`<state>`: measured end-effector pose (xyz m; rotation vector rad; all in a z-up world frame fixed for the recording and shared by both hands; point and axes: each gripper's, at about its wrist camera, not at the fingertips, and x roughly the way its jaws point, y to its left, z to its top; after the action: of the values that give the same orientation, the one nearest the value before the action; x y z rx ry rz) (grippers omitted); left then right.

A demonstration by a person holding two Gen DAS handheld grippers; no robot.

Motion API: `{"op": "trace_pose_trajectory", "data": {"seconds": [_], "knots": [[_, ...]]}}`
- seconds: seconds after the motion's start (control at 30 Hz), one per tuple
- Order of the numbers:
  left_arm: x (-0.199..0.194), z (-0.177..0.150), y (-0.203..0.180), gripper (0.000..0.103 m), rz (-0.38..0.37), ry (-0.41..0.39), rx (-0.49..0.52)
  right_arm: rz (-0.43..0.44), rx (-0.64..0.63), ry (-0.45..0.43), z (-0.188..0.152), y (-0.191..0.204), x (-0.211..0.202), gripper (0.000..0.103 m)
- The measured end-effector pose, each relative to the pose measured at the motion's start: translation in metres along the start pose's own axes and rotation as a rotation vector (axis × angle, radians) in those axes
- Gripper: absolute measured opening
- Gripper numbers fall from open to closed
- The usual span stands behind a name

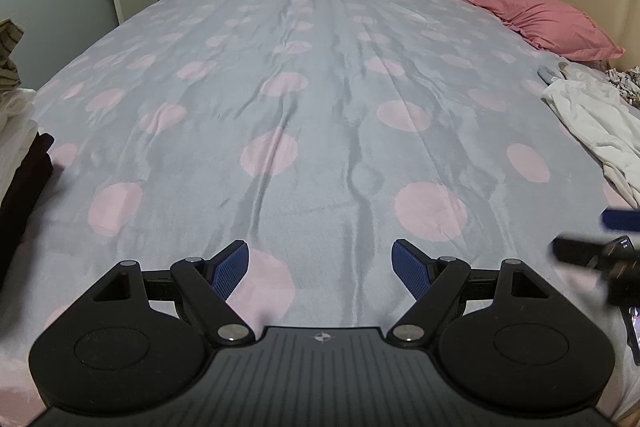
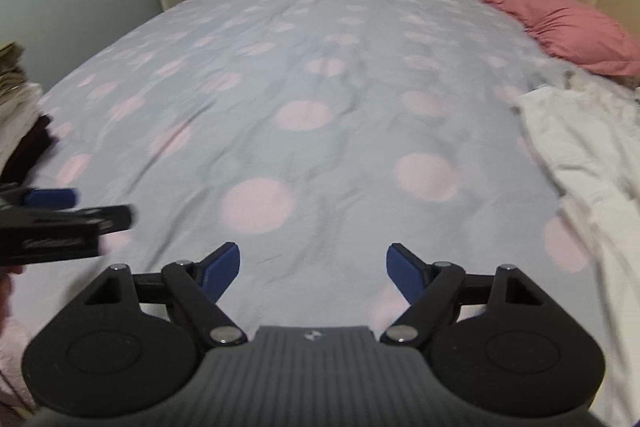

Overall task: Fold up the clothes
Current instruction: 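Grasp the white shirt edge with the right gripper and lift it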

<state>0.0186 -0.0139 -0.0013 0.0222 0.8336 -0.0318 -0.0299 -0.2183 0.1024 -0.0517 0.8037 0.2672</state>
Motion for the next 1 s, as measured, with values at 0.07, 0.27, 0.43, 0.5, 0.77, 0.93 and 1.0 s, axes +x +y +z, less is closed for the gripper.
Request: {"op": "trace_pose_trajectory", "data": {"seconds": [0.07,0.27,0.43,0.5,0.77,0.93,1.0], "knots": [[0.003,0.003,0.002,0.079,0.003,0.007,-0.004,-0.026,-0.003,0.004,0.008,-0.018,0.000,0.074],[0.014,0.010,0.004,0.079,0.011,0.033,-0.012,-0.150,-0.004,0.050,0.030,-0.092,0.011,0.068],[0.029,0.010,0.004,0.079,0.020,0.063,-0.010,-0.253,-0.009,0.077,0.040,-0.151,0.034,0.061],[0.035,0.009,0.005,0.079,0.022,0.075,-0.010,-0.287,-0.019,0.079,0.043,-0.171,0.051,0.061],[0.058,0.011,0.014,0.079,0.054,0.098,-0.019,-0.347,-0.082,0.116,0.055,-0.209,0.113,0.048],[0.069,0.013,0.014,0.079,0.045,0.117,-0.035,-0.397,-0.146,0.142,0.058,-0.216,0.143,0.033],[0.073,0.012,0.013,0.079,0.042,0.126,-0.036,-0.428,-0.157,0.139,0.061,-0.218,0.144,0.021]]}}
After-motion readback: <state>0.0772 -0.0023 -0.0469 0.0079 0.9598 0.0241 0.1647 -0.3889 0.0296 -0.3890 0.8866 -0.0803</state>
